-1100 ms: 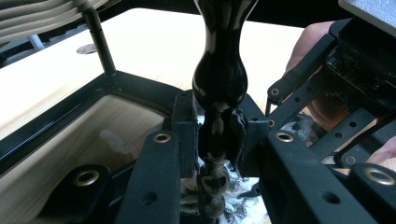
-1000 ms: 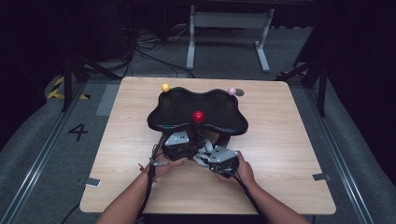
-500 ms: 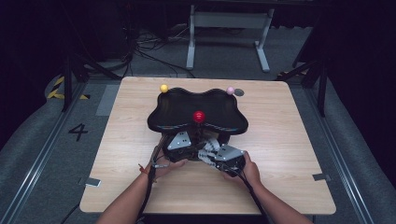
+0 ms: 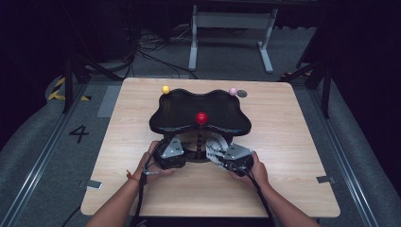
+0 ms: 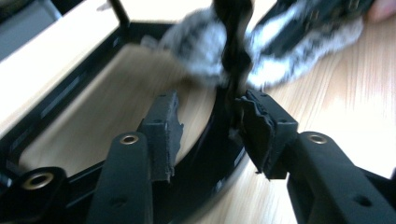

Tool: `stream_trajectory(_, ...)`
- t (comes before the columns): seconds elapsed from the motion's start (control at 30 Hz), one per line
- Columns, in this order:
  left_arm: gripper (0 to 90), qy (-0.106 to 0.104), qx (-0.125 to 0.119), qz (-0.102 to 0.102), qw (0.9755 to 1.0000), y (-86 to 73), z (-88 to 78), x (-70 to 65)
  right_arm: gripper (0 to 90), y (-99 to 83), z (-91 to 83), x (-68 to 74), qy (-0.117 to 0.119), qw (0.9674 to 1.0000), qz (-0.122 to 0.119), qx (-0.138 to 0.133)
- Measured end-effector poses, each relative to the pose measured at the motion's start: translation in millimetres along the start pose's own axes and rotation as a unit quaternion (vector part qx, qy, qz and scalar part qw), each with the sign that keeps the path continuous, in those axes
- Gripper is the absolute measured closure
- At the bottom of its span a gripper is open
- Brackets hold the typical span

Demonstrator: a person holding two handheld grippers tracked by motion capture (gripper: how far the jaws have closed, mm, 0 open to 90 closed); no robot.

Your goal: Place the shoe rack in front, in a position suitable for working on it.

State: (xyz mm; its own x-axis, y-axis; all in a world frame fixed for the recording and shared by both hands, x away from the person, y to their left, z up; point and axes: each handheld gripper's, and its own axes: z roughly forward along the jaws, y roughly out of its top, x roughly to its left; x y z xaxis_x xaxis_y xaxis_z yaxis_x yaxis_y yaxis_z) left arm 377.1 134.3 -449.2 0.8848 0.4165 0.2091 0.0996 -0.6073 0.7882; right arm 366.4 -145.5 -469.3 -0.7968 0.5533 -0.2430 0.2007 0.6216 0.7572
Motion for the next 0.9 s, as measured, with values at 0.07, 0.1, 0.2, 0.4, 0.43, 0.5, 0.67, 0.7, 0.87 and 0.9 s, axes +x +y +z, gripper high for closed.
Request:
stream_trajectory(0.07,52.9,0.001,0.023,-0.002,0.9997,-9.1,-2.4,1.9,79.7,-1.0,-0.2,-1.6,-0.001,1.0,0.002,0.001)
stream_trajectory(0.1,51.2,0.001,0.034,-0.011,0.9994,-14.3,-3.2,3.5,79.7,-1.5,-0.2,-2.6,-0.001,1.0,0.002,0.001)
stream_trajectory(0.2,49.3,0.008,0.052,-0.026,0.9983,-27.2,-6.6,9.5,79.7,-2.7,-0.2,-4.8,-0.002,1.0,0.004,0.002)
stream_trajectory(0.4,45.4,0.017,0.047,-0.053,0.9974,-38.8,-7.1,17.9,79.6,-5.0,-0.7,-8.7,-0.003,1.0,0.008,0.004)
stream_trajectory(0.43,45.2,0.013,0.046,-0.055,0.9974,-39.1,-5.3,17.8,79.6,-5.2,-0.8,-9.3,-0.005,1.0,0.006,0.005)
stream_trajectory(0.5,44.9,0.004,0.045,-0.052,0.9976,-37.2,-1.5,16.2,79.6,-5.9,-0.9,-10.9,-0.006,0.9999,0.008,0.005)
stream_trajectory(0.67,43.5,-0.015,0.045,-0.027,0.9985,-27.5,11.7,10.7,79.6,-7.9,-0.4,-14.8,-0.009,0.9999,0.008,0.007)
stream_trajectory(0.7,42.5,-0.019,0.041,-0.029,0.9986,-25.5,14.4,9.3,79.6,-8.2,-0.4,-15.4,-0.009,0.9999,0.008,0.007)
stream_trajectory(0.87,47.3,-0.042,0.037,-0.007,0.9984,-14.9,28.5,-3.4,79.5,-9.8,-0.6,-18.2,-0.01,0.9999,0.01,0.008)
stream_trajectory(0.9,47.4,-0.044,0.03,-0.006,0.9986,-12.9,30.3,-5.8,79.4,-10.1,-0.5,-18.5,-0.01,0.9999,0.01,0.008)
